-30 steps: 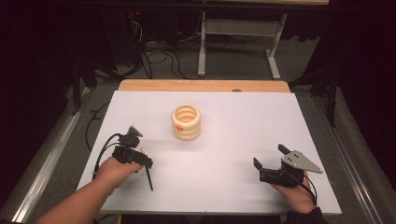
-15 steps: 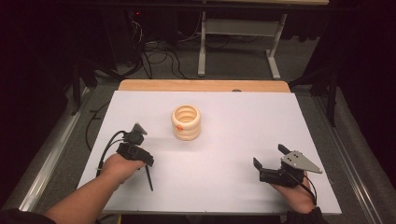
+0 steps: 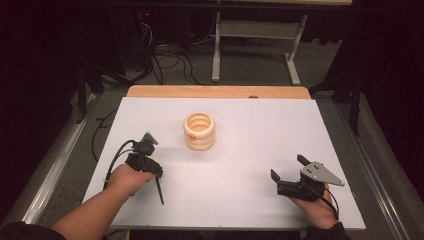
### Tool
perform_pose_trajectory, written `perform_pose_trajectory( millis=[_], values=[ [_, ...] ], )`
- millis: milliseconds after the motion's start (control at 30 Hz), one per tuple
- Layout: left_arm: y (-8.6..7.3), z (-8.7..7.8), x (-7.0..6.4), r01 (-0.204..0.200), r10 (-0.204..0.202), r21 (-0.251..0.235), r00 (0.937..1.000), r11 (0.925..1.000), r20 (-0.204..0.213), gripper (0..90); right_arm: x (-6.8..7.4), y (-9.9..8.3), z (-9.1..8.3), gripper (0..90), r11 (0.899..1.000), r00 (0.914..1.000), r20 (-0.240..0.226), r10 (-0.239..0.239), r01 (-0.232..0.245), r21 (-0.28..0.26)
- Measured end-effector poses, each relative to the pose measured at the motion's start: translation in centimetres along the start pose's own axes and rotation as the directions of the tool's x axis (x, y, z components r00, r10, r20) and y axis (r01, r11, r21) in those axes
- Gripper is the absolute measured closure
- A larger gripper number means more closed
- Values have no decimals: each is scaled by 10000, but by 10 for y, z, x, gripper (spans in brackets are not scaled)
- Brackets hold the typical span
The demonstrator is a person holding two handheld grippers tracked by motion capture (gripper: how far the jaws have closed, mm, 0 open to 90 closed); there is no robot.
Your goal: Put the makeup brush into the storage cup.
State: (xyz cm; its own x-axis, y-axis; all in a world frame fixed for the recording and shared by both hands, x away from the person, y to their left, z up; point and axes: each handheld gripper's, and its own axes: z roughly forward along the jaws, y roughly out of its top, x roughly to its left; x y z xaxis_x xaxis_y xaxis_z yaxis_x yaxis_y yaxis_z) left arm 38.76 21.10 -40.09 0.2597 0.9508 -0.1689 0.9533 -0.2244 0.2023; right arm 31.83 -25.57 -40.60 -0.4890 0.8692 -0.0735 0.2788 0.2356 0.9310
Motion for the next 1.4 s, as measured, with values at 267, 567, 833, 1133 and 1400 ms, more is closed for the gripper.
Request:
perform_pose_trajectory(
  millis=[267,567,833,1133,1400],
  values=[
    [-1,1,-3,-214,213,-47,9994,9998,-288,560,-1,0,0,10,10000,10000,4,-11,11,-24],
    [-2,2,-6,-519,515,-30,9951,9986,-840,646,0,0,0,10,10000,10000,0,58,-58,-18],
    [-4,2,-7,-616,603,-105,9935,9980,-965,666,-1,0,1,10,10000,10000,3,73,-73,-19],
    [-5,2,-7,-817,794,-176,9915,9965,-1033,685,0,0,1,12,10000,10000,32,94,-94,3],
    [-4,1,-4,-836,823,-97,9922,9965,-937,726,0,0,1,12,9999,9999,25,115,-115,-3]
  ],
)
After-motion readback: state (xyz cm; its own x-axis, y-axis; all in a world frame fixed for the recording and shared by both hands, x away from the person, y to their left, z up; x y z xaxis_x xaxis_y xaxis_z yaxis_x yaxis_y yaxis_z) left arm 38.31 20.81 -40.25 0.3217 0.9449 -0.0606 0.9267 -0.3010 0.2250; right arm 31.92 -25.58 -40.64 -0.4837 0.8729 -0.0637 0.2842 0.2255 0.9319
